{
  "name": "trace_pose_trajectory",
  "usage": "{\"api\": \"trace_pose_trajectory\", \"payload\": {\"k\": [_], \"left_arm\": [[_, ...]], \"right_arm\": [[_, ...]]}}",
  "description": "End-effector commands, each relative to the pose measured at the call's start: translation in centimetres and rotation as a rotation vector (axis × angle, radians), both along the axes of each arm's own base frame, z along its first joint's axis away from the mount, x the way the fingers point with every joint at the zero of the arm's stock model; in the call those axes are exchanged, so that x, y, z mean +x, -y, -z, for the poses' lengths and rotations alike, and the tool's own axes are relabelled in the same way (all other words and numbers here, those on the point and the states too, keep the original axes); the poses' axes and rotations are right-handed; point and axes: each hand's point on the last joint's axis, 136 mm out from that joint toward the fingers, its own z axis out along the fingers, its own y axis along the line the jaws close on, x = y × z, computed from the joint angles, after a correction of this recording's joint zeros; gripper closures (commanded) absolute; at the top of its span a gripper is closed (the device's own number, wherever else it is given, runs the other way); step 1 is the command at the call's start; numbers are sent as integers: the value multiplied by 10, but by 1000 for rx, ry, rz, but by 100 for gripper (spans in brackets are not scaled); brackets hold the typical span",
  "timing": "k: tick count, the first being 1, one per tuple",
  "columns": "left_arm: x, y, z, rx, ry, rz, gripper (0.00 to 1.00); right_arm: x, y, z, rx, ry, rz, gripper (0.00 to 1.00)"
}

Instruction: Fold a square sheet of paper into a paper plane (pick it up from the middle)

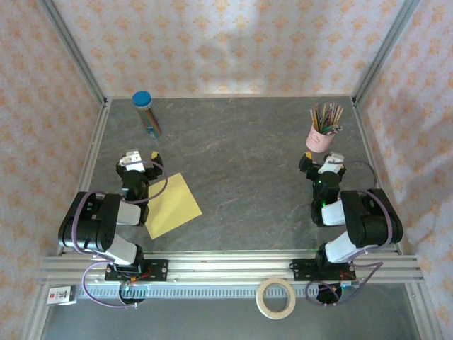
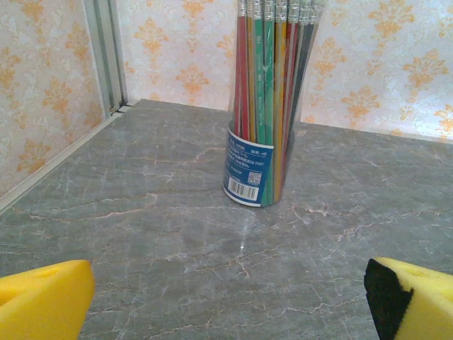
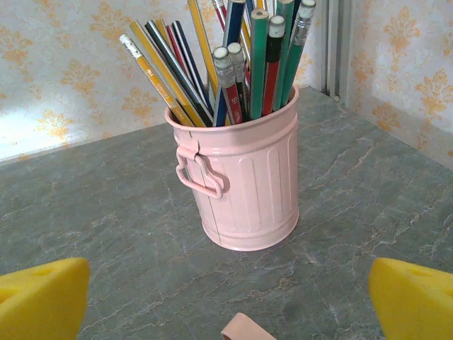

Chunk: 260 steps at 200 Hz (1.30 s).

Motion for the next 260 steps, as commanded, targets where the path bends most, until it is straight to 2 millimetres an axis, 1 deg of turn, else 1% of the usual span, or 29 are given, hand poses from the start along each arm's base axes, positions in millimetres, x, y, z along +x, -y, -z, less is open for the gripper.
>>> {"api": "trace_pose_trajectory", "payload": {"k": [1, 125, 159, 171, 187, 213, 226, 230, 242, 244, 257, 260], "left_arm": [[4, 2, -7, 15, 21, 7, 1], [5, 2, -7, 14, 19, 8, 1], [4, 2, -7, 14, 21, 7, 1], [3, 1, -8, 15, 26, 7, 1], [1, -2, -15, 7, 35, -16, 1], [-14, -19, -34, -39, 57, -129, 1], [-17, -23, -44, -92, 48, -164, 1], [-17, -22, -49, -104, 49, -161, 1], [-17, -19, -63, -170, 60, -154, 1], [-17, -18, -64, -185, 55, -152, 1], [-18, -11, -76, -289, 50, -130, 1], [-18, -9, -75, -317, 40, -122, 1]], "right_arm": [[4, 0, -7, -5, 21, -3, 0], [5, 0, -6, -5, 16, -3, 1], [1, 1, -9, -4, 33, 1, 1], [-7, 1, -17, -5, 72, 0, 1], [-10, 1, -28, -3, 87, -3, 1], [1, 5, -38, -2, 39, 38, 2], [7, 2, -41, 37, -9, 53, 2], [9, 0, -42, 60, -24, 52, 0], [12, -8, -44, 116, -77, 40, 1], [13, -10, -48, 125, -73, 38, 0], [15, -25, -52, 174, -122, 3, 0], [15, -30, -54, 185, -129, -14, 0]]}}
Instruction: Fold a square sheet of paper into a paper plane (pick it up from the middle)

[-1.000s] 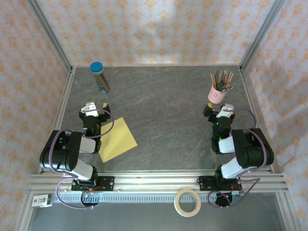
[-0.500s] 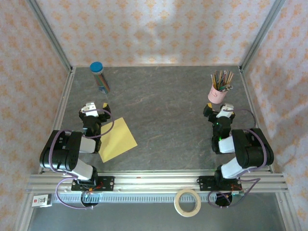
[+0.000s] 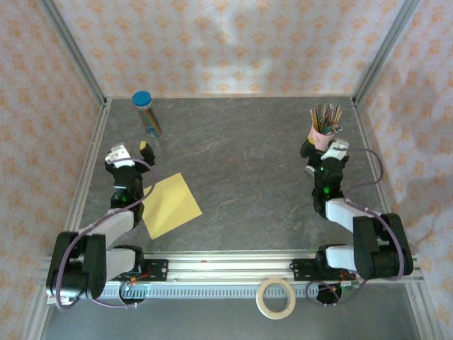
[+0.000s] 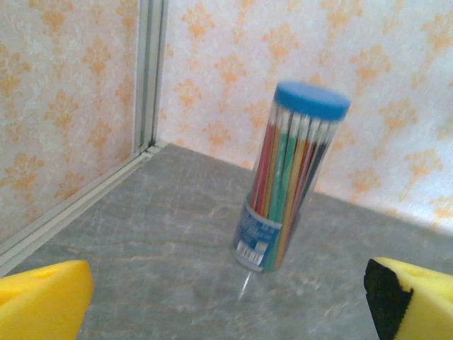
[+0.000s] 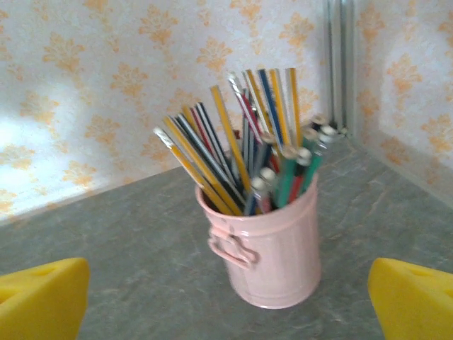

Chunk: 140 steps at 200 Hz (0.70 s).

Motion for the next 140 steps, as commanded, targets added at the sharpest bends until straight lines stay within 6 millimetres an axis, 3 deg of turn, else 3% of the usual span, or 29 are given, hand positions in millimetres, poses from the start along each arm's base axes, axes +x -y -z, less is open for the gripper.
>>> {"api": "trace_pose_trajectory", "payload": {"k": [1, 18, 36, 58, 81, 94, 110, 140], "left_arm": [[-3, 8, 1, -199, -77, 13, 1], [-4, 22, -1, -353, -96, 69, 3], [-4, 43, 12, -506, -151, 152, 4], [-8, 65, 41, -660, -235, 215, 9], [-14, 82, 79, -756, -347, 215, 18], [-17, 90, 97, -759, -416, 193, 24], [-23, 101, 118, -757, -504, 173, 24], [-30, 115, 150, -757, -617, 143, 24]], "right_arm": [[-3, -20, 14, 112, -166, -32, 0], [-2, -55, 8, 198, -188, -161, 0], [-1, -92, -2, 284, -225, -293, 0], [2, -139, -2, 339, -291, -428, 0], [8, -183, 2, 379, -353, -560, 7], [14, -199, 10, 390, -391, -601, 10], [19, -218, 21, 390, -437, -648, 14], [28, -235, 34, 391, -467, -652, 15]]}}
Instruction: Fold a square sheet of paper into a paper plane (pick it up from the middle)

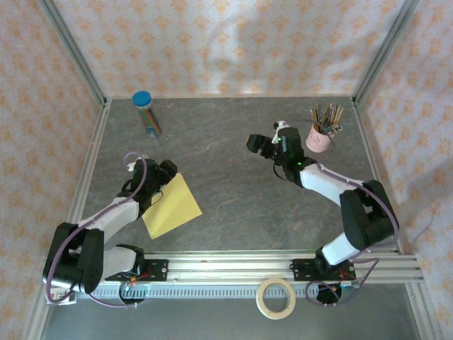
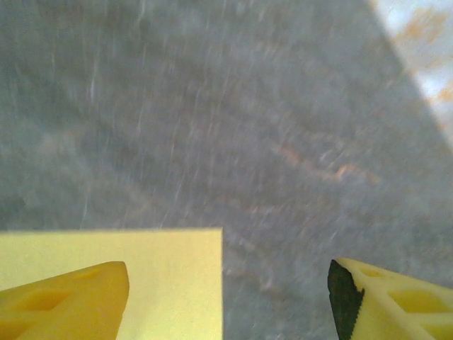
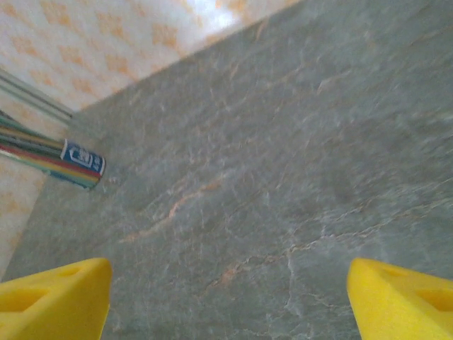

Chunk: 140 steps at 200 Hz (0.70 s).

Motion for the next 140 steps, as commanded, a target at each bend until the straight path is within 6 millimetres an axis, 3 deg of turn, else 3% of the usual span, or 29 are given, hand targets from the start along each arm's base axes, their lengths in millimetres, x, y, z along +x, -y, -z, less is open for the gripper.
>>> {"api": "trace_pose_trajectory", "payload": {"k": [1, 45, 87, 115, 140], "left_arm": [[-10, 6, 24, -21, -107, -25, 24], [-12, 30, 51, -49, -165, 28, 25], [5, 66, 57, -52, -171, 139, 25], [30, 106, 57, -48, -161, 257, 25], [52, 149, 59, -59, -148, 347, 25]], "right_arm": [[1, -17, -1, 32, -24, -34, 15], [15, -20, 3, 39, -25, 11, 12], [25, -13, 3, 13, -3, 67, 8], [27, -12, 4, 13, -20, 79, 4], [25, -10, 18, -23, -80, 87, 1]]}}
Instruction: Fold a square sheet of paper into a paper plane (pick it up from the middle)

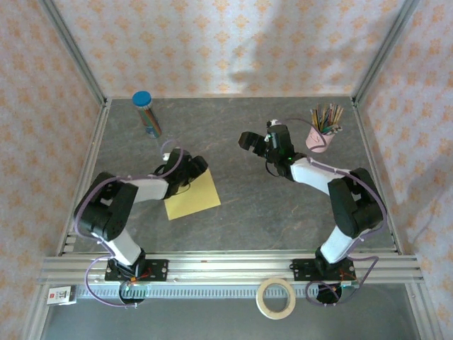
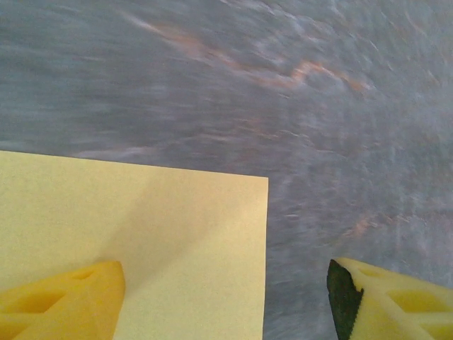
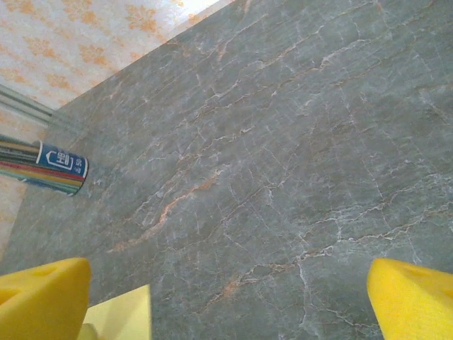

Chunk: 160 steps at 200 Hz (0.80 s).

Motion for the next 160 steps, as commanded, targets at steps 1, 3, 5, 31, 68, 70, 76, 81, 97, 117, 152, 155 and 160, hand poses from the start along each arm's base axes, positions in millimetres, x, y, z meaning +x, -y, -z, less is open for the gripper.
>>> {"api": "trace_pose_trajectory", "payload": {"k": [1, 3, 5, 31, 68, 70, 76, 81, 97, 117, 152, 155, 160], "left_arm": [[-3, 40, 26, -11, -82, 123, 25], [-1, 44, 25, -14, -80, 131, 25], [1, 47, 25, -17, -78, 137, 25], [23, 94, 26, -65, -59, 218, 25], [47, 117, -12, -115, 33, 265, 22], [49, 118, -16, -113, 40, 268, 22], [51, 118, -25, -107, 54, 274, 20], [53, 118, -32, -97, 64, 275, 18], [56, 109, -44, -47, 68, 270, 8], [56, 88, -63, 17, 74, 235, 4], [39, 58, -52, 159, -15, 227, 3], [37, 56, -51, 172, -23, 229, 3], [35, 54, -49, 186, -39, 232, 3]], "right_arm": [[5, 4, 3, -26, -25, 34, 1], [5, 4, 3, -25, -26, 34, 1], [5, 4, 3, -25, -27, 33, 1], [-5, 7, 12, -32, -67, 29, 1], [-18, 27, 20, 75, -148, 83, 7], [-19, 27, 20, 90, -152, 80, 8], [-22, 27, 21, 118, -162, 74, 12], [-24, 26, 22, 138, -172, 64, 14], [-30, 17, 28, 164, -214, 16, 24], [-36, 7, 35, 198, -264, -24, 38], [-43, -18, 52, 165, -345, -84, 60], [-43, -19, 55, 160, -355, -84, 62], [-44, -21, 60, 153, -375, -83, 64]]}}
